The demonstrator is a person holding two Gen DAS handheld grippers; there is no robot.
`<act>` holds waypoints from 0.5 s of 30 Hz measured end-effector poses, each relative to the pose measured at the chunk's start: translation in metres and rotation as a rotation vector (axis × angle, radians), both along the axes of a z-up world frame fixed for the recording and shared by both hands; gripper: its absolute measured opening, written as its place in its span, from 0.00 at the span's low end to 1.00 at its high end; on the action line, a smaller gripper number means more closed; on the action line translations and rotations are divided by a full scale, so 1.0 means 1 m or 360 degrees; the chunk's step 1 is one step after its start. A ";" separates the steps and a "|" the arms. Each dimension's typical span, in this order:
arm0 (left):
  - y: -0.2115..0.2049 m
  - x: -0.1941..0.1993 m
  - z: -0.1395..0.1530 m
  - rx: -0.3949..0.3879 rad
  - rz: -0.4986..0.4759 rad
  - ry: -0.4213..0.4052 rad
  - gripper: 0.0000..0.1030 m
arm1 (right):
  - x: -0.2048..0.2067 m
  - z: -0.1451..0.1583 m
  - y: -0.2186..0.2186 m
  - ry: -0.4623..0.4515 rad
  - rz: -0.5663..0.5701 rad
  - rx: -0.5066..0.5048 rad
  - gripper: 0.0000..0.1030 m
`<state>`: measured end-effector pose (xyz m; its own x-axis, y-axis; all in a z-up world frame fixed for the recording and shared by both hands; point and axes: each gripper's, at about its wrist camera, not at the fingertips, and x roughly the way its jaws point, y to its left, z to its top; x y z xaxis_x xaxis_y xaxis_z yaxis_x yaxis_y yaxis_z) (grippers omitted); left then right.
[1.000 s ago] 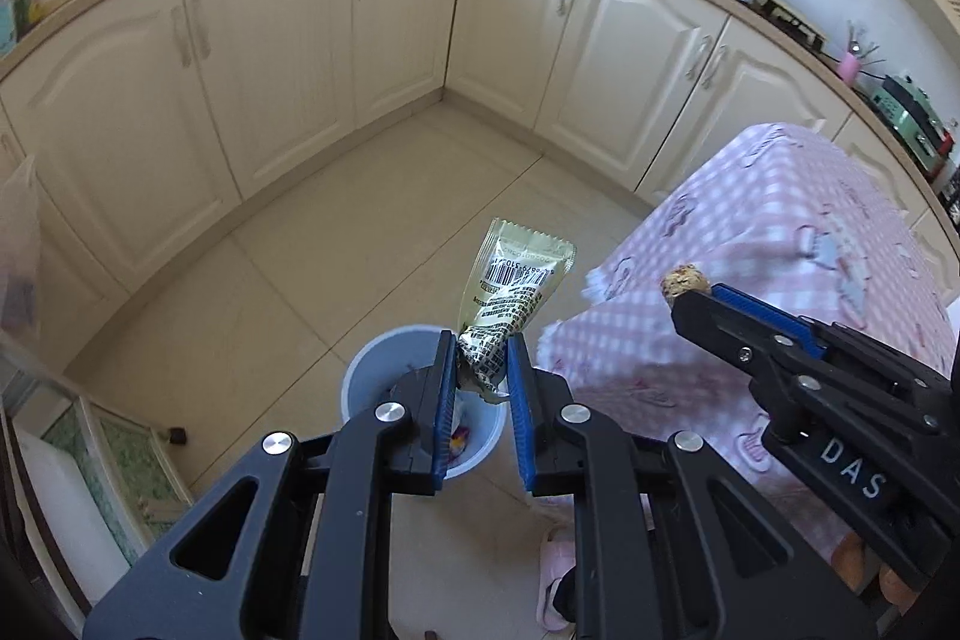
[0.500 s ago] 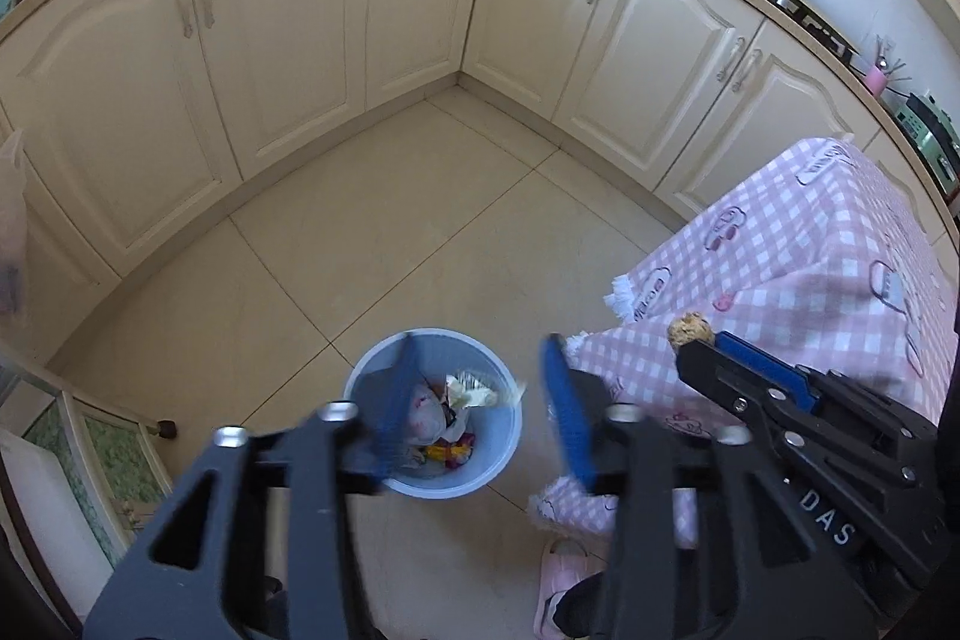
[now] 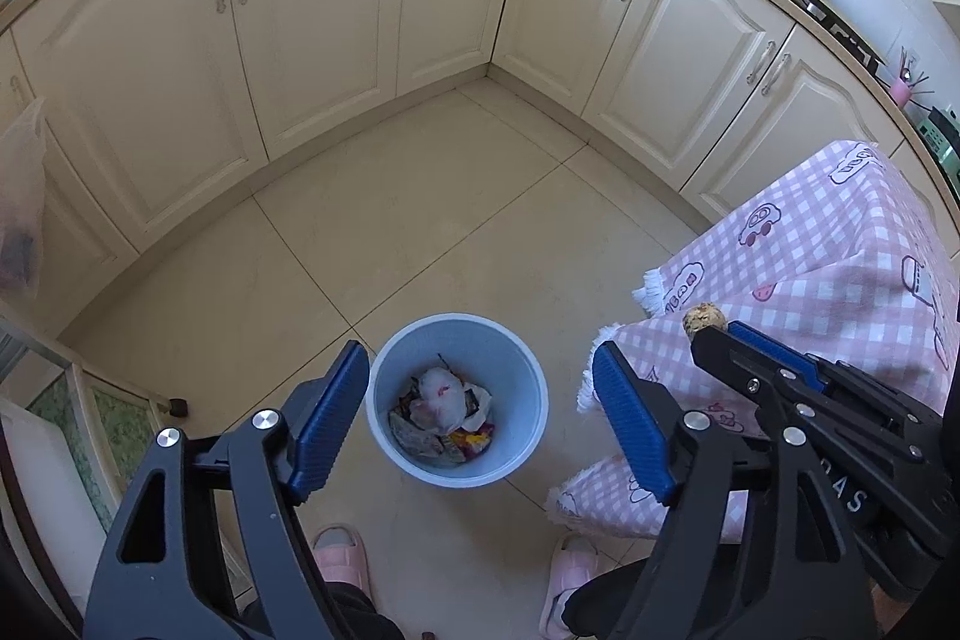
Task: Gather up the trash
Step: 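Open the right tool over the bucket to drop the orange slice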
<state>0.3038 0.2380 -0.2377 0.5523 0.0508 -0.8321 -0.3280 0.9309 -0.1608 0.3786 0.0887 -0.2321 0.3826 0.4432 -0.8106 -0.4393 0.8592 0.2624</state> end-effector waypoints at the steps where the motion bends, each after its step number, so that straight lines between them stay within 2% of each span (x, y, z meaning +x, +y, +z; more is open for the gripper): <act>1: 0.001 -0.001 0.000 0.0003 0.0001 0.0004 0.75 | 0.000 0.000 0.001 -0.0002 0.0004 0.0001 0.18; 4: 0.004 -0.004 0.000 0.0035 0.0019 0.0011 0.81 | 0.001 0.001 0.006 -0.0015 0.0011 0.0003 0.18; 12: 0.010 -0.011 0.007 0.0067 0.0022 0.0001 0.83 | 0.008 0.015 0.023 -0.0092 0.0029 0.0037 0.20; 15: 0.012 -0.014 0.012 0.0074 0.0027 -0.0010 0.83 | 0.007 0.023 0.027 -0.0143 0.0031 0.0045 0.33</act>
